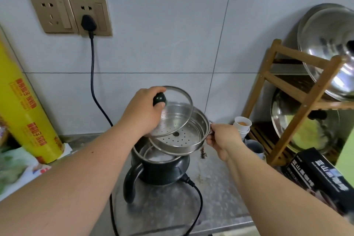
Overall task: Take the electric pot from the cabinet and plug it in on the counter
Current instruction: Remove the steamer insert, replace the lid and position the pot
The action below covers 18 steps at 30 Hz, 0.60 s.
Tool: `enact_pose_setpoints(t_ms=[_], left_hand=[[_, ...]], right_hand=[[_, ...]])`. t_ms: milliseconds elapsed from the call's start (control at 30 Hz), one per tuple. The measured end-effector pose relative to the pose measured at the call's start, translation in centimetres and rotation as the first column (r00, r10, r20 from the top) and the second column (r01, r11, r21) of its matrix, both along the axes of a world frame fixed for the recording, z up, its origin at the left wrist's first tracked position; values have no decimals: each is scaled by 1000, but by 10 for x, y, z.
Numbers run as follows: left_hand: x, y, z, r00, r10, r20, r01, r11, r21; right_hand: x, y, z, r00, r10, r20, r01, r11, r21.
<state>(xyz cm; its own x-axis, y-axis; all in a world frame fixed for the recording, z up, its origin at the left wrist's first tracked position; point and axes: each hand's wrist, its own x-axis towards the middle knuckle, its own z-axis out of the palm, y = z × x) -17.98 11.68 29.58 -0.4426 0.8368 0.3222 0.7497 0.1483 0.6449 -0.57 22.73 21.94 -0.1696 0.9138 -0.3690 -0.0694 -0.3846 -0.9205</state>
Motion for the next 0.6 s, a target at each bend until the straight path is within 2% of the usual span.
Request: enact_pose_setpoints(t_ms=[133, 333, 600], left_hand=[[18, -2, 11, 1000, 1, -7, -1, 999, 54], [70, 7, -6, 994, -105, 14, 105, 994, -4], [125, 20, -36, 988, -150, 36, 153, 983, -102]], right_hand=[[56, -2, -3, 988, -147, -41, 149, 988, 30], [146, -18, -30, 954, -301, -19, 300, 954, -14], [210, -36, -81, 950, -297, 98, 306, 947, -98]])
